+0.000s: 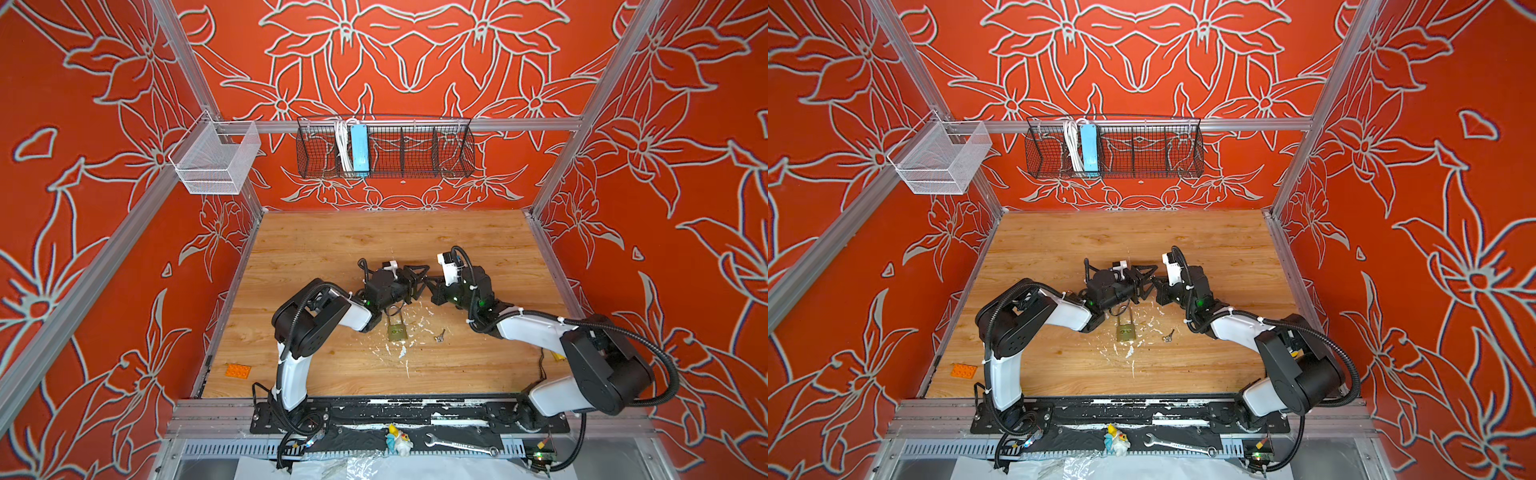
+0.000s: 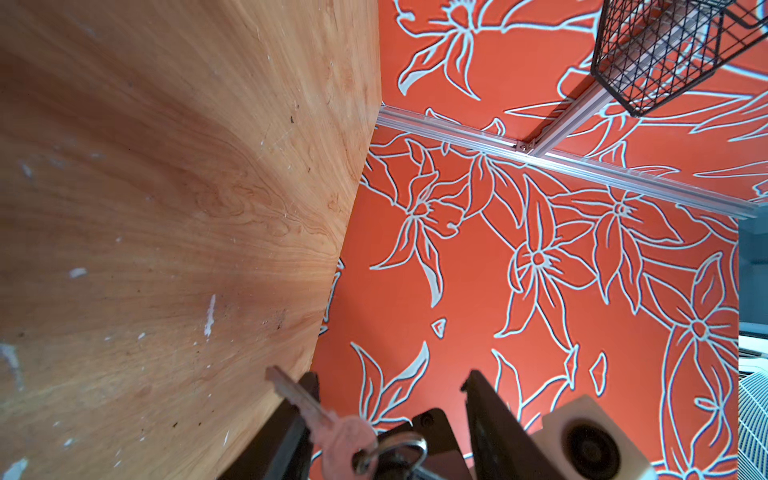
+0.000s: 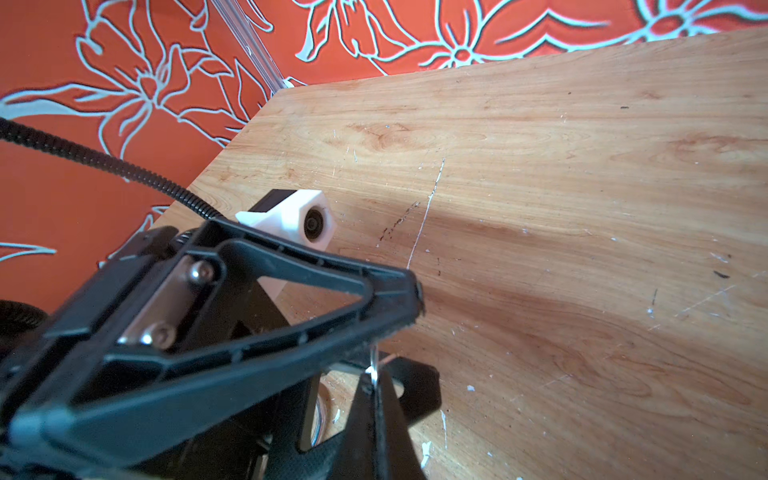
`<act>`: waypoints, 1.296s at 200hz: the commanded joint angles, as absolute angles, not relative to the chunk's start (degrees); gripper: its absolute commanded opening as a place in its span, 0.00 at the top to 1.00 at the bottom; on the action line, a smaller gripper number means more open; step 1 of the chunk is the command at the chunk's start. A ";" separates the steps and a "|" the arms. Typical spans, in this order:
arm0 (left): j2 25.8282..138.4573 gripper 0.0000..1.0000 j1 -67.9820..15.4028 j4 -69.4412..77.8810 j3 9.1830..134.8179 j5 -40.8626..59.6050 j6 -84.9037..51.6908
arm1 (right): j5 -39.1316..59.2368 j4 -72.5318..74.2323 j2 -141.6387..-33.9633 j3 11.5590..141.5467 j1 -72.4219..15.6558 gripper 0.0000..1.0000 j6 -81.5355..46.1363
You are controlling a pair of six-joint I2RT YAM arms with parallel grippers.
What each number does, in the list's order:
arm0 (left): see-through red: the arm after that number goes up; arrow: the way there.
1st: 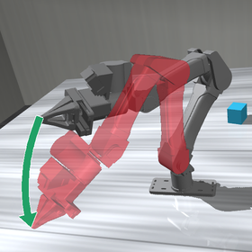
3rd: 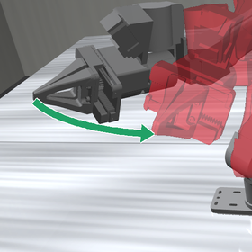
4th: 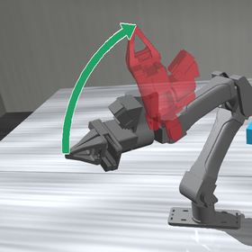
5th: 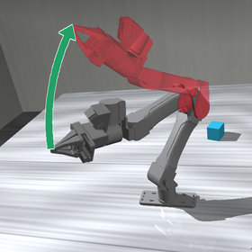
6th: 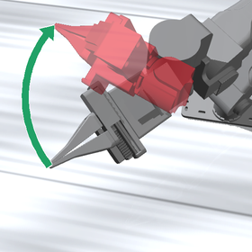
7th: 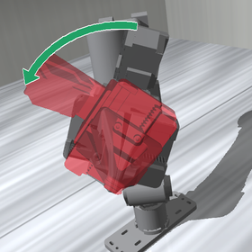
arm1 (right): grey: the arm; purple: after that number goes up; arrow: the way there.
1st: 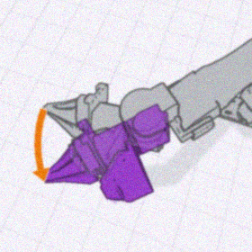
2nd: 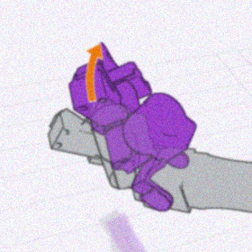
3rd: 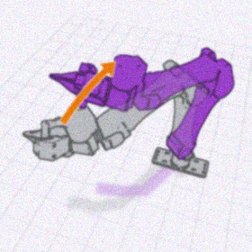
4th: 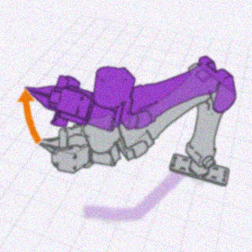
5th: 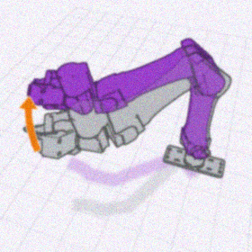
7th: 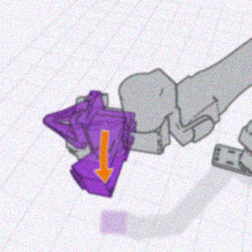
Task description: Unlock with the key
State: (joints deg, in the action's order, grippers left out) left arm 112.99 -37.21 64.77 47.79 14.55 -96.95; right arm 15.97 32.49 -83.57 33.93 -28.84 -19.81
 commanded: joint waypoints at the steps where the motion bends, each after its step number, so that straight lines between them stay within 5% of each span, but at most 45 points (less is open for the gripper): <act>1: 112.54 0.51 -37.57 65.96 48.13 13.39 -97.56 | 17.35 34.65 -83.95 33.32 -28.91 1.00 -20.64; 259: 109.51 0.80 -34.73 61.45 46.65 11.60 -94.24 | 16.68 36.11 -81.21 31.37 -28.86 1.00 -20.22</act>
